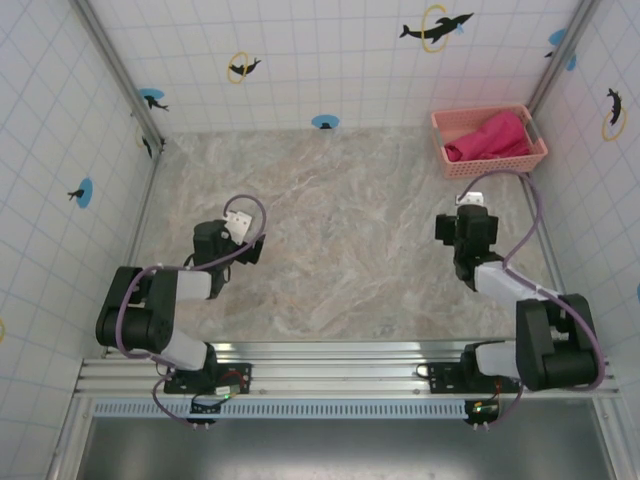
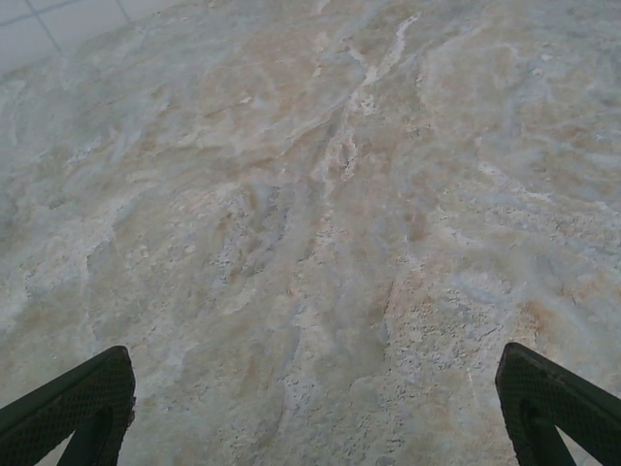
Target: Roll up the long pants
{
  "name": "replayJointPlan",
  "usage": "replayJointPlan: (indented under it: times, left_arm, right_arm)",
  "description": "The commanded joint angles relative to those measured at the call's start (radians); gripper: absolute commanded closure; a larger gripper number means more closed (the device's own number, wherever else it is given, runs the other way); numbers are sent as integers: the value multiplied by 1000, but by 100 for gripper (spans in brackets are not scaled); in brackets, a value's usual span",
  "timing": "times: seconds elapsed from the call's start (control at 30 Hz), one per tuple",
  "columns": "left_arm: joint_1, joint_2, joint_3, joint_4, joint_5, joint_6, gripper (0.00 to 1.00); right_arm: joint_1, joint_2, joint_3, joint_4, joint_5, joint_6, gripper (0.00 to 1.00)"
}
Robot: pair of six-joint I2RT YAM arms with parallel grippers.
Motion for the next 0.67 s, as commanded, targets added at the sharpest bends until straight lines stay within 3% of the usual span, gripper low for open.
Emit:
replayJointPlan:
  times: [0.0,0.1,0.2,0.63]
  left_arm:
    - [0,-7,3,104,-8,45,3]
    - [1,-8,1,109,-9,42,3]
    - [-9,-8,2,111,-29,44,2]
    - [-11,-5,8,106,-34,41,2]
  right_arm:
    - [29,91,-87,330,-14,-102,2]
    - [68,201,-163,595,-32,-157,2]
    - [46,180,-116,471,-95,-150,2]
    - [12,187,-81,411,-150,-131,2]
